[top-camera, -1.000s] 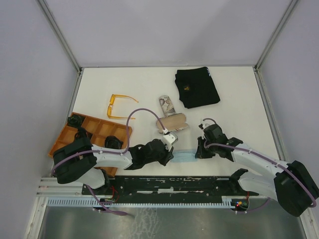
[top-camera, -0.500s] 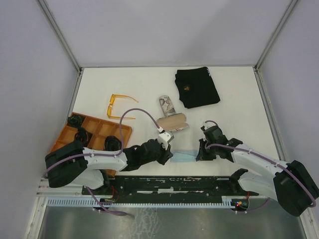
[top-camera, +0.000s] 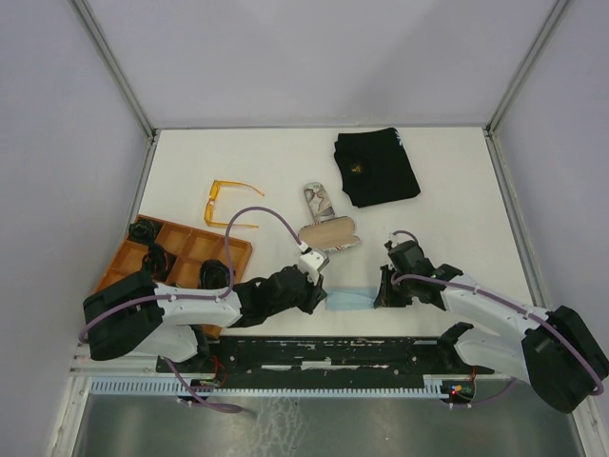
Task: Organize the sunglasses
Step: Fold the glasses cleaning cloth at the center of the board.
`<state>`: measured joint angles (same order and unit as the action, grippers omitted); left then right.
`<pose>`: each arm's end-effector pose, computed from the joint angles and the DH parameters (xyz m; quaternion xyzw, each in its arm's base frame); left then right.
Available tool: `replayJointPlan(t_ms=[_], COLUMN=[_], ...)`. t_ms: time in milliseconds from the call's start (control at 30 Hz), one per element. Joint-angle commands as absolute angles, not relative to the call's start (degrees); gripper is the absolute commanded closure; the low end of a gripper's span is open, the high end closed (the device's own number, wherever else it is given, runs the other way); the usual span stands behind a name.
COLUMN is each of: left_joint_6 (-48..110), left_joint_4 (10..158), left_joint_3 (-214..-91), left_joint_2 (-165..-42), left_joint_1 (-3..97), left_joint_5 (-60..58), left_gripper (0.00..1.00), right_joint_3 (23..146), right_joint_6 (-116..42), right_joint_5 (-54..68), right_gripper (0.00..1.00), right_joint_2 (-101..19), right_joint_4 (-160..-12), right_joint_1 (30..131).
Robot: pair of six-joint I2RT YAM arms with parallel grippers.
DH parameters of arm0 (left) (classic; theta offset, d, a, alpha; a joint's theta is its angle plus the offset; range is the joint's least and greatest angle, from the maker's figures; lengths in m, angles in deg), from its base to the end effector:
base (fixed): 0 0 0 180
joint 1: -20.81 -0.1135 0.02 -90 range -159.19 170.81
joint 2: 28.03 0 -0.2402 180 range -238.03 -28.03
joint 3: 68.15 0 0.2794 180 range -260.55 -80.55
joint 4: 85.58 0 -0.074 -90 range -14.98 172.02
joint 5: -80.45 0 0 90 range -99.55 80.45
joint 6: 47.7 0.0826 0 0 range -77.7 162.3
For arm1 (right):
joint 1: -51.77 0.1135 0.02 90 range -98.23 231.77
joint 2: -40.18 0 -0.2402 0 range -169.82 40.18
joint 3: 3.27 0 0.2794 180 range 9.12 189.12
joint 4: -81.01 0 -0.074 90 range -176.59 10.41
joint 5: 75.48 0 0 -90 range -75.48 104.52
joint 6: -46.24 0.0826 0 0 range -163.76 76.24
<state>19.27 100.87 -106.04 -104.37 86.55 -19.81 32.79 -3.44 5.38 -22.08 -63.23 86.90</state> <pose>0.1423 -0.2800 0.0909 0.2768 0.8271 -0.2819 0.3998 0.1822 0.1442 0.0654 0.0245 0.9670 0.2089 0.1437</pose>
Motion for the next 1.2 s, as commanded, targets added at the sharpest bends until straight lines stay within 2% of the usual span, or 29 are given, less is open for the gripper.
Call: replayJointPlan(t_ms=[0, 133, 333, 533, 967, 1167], left_joint_6=[16.35, 14.65, 12.36, 11.05, 7.86, 7.33], left_joint_4=[101.27, 100.82, 100.83, 100.57, 96.58, 95.00], left_joint_3=[-108.52, -109.17, -108.99, -108.37, -102.67, -100.60], left_joint_2=[-104.49, -104.42, -103.82, -103.39, -93.48, -89.66], left_joint_1=[86.73, 86.43, 85.19, 83.54, 80.76, 80.58], left_joint_5=[-21.14, -22.36, -22.62, -21.76, -25.87, -26.61], left_gripper=[0.75, 0.74, 0.73, 0.73, 0.74, 0.74], right_joint_3=[32.96, 32.41, 33.31, 34.93, 47.40, 50.36], right_joint_6=[-3.94, -6.07, -7.19, -7.25, -19.88, -20.91], right_joint_5=[6.93, 5.95, 8.92, 11.45, -7.80, -9.11], right_gripper=[0.96, 0.90, 0.72, 0.68, 0.60, 0.59], right_joint_2=[-20.81, -15.88, -7.92, -5.03, -30.20, -39.74], right_joint_4=[-62.54, -63.40, -60.95, -59.94, -69.32, -71.63], right_joint_1=[87.79, 87.89, 87.94, 87.90, 88.06, 89.19])
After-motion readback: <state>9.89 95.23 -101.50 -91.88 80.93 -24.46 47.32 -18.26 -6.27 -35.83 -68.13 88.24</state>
